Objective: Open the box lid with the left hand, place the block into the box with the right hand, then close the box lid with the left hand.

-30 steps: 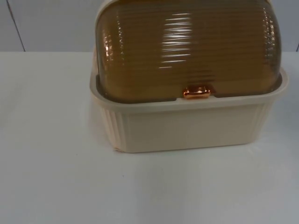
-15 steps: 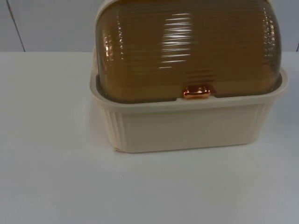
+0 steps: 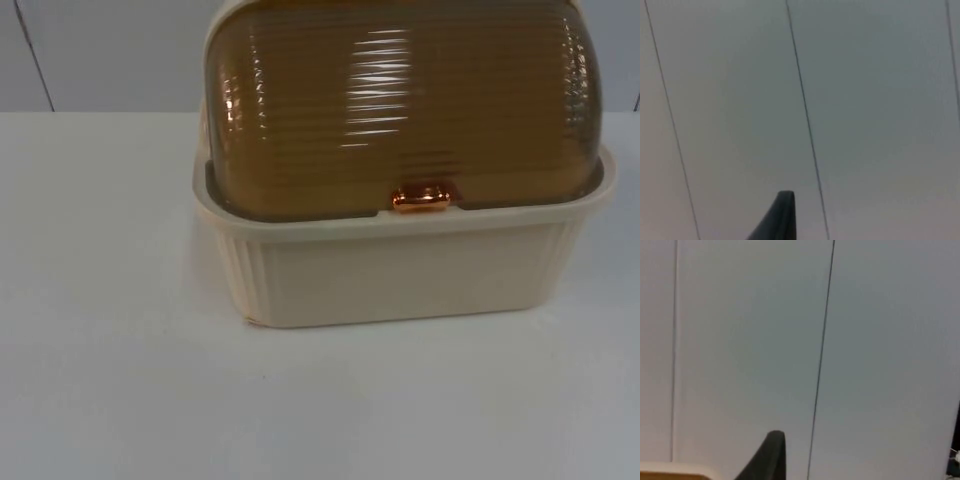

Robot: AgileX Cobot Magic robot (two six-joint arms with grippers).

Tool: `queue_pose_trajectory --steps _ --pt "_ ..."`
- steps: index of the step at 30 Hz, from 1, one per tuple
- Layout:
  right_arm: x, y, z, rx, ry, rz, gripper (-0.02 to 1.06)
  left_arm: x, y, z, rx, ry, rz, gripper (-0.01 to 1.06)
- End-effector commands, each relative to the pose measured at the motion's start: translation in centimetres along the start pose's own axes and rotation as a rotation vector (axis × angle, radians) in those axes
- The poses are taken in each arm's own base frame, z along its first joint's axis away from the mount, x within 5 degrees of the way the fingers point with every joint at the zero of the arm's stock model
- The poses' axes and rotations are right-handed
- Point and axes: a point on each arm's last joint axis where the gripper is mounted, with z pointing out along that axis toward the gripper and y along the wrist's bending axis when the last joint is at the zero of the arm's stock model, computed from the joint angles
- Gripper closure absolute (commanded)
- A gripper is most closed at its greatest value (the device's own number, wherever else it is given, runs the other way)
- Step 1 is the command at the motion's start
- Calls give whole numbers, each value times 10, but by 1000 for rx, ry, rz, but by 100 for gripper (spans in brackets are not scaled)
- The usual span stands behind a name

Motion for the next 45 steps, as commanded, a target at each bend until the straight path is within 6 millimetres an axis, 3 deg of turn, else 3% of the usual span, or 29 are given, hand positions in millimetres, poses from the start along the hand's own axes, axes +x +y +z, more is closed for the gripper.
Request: queue_pose_trajectory --steps 1,7,11,17,21,28,35,45 --pt "7 4 -12 -41 -16 1 -1 4 -8 -9 39 7 -7 0" --pt "5 13 -29 -133 -62 -6 -1 6 -26 -23 120 -17 15 0" --pt "2 10 -32 -106 -71 -27 -1 7 -18 -22 65 -9 42 0" --pt "14 5 -19 -77 -9 -8 -1 15 -13 -19 28 51 19 0" --pt "30 8 -6 -95 91 25 -1 31 -14 -15 26 142 -24 0" --pt "41 12 4 -121 144 20 -1 48 -18 -6 53 213 -36 0" --pt "44 15 9 -170 139 -39 -1 41 -19 -1 62 103 -55 0" --pt "45 11 9 -228 129 -19 -1 43 -20 1 64 107 -55 0"
